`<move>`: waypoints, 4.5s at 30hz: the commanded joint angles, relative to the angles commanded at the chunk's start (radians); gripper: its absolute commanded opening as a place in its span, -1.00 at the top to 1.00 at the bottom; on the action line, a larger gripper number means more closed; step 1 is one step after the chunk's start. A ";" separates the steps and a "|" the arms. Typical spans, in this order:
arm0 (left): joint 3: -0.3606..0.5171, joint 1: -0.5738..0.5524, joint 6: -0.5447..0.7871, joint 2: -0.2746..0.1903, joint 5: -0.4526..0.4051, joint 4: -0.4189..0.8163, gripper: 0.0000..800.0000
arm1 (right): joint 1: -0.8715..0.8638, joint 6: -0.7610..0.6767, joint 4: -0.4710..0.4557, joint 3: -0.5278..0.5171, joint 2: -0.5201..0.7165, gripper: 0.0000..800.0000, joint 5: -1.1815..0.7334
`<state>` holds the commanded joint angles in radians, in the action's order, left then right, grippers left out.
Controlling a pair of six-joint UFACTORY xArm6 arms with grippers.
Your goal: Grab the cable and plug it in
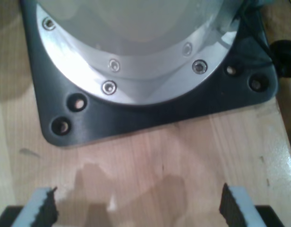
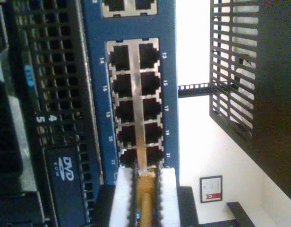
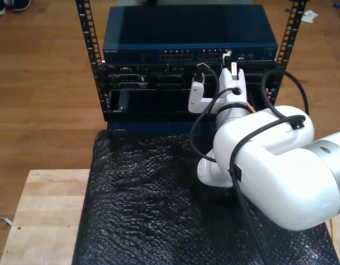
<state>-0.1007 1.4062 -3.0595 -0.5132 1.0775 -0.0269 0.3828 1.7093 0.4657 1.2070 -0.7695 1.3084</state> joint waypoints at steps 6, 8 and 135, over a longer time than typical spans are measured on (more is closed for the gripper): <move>0.000 0.000 0.002 0.000 0.000 0.000 -1.00 | 0.002 0.000 0.000 -0.002 0.006 1.00 0.002; 0.000 0.000 0.000 0.000 0.000 0.000 -1.00 | 0.002 0.000 0.000 -0.012 0.008 1.00 0.002; 0.000 0.000 0.002 0.000 0.000 0.000 -1.00 | -0.206 -0.183 -0.486 -0.138 0.089 1.00 -0.023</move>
<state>-0.1007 1.4062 -3.0580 -0.5132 1.0775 -0.0269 0.1772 1.5267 -0.0207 1.0689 -0.6805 1.2854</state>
